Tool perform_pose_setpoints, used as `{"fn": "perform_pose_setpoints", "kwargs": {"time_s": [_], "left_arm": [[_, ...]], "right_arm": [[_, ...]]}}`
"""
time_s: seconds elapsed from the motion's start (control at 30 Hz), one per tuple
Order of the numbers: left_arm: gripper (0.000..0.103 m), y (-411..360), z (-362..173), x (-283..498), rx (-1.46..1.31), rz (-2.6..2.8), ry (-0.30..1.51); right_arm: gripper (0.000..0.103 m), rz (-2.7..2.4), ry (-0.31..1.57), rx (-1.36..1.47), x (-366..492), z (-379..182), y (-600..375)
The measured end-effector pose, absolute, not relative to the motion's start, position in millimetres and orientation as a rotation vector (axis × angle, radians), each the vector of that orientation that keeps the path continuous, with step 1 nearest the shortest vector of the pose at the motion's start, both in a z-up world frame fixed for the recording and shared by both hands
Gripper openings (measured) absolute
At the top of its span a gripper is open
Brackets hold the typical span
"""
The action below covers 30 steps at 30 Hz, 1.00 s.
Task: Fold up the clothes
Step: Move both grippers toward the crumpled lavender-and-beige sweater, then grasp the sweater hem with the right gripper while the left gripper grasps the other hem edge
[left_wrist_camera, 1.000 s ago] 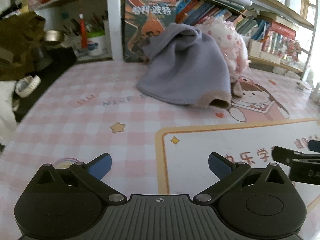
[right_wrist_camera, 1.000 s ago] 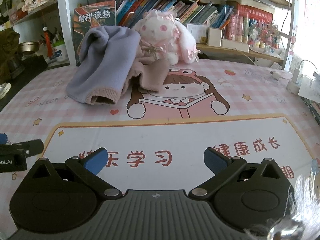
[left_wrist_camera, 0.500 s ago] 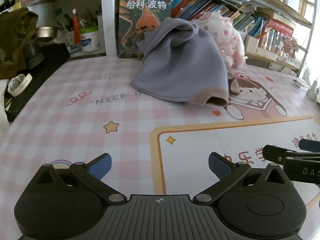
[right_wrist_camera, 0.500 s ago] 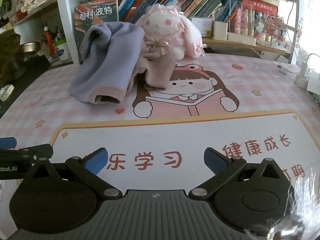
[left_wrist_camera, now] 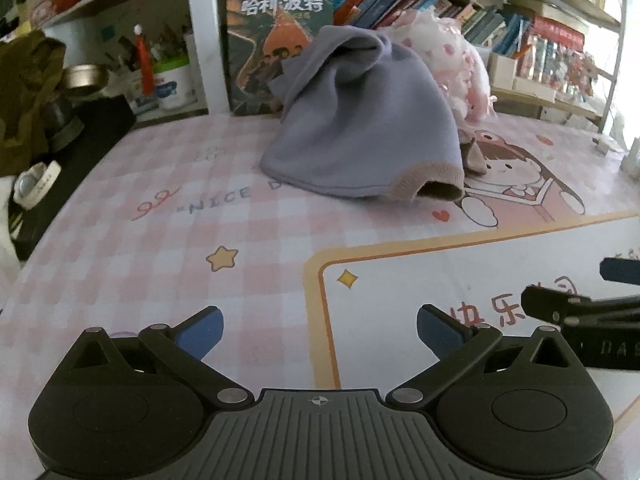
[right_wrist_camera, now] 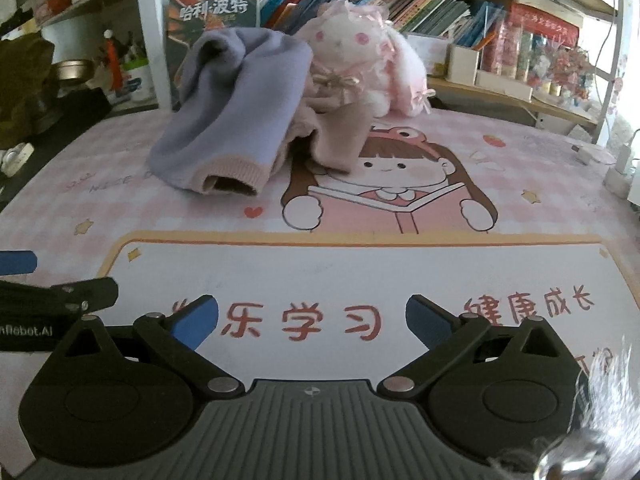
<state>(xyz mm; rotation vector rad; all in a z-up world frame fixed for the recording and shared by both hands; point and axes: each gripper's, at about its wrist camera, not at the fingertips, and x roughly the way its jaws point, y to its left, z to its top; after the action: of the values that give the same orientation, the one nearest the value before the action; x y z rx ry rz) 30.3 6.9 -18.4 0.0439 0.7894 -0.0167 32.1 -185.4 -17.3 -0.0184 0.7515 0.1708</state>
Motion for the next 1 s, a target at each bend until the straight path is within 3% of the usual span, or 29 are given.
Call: {"fn": "perform_pose_setpoints", "kwargs": {"time_s": [0.43, 0.57, 0.83, 0.87, 0.9, 0.93, 1.0], "left_arm": [[0.103, 16, -22, 77, 0.063, -0.065, 0.816], [0.102, 20, -19, 86, 0.128, -0.046, 0.8], [0.102, 27, -15, 85, 0.257, -0.073, 0.772], [0.102, 27, -15, 84, 0.271, -0.08, 0.771], [0.102, 27, -15, 84, 0.281, -0.087, 0.769], [0.102, 26, -14, 84, 0.293, -0.097, 0.763], [0.102, 20, -13, 83, 0.328, -0.123, 0.739]], "right_arm": [[0.101, 0.308, 0.815, -0.014, 78, -26, -178], [0.096, 0.348, 0.807, -0.053, 95, -26, -168], [0.069, 0.384, 0.794, -0.145, 129, -32, -144], [0.055, 0.388, 0.785, -0.146, 133, -31, -142], [0.032, 0.377, 0.773, -0.153, 136, -29, -141], [0.021, 0.364, 0.761, -0.161, 139, -27, -140], [0.013, 0.342, 0.721, -0.109, 139, -18, -148]]}}
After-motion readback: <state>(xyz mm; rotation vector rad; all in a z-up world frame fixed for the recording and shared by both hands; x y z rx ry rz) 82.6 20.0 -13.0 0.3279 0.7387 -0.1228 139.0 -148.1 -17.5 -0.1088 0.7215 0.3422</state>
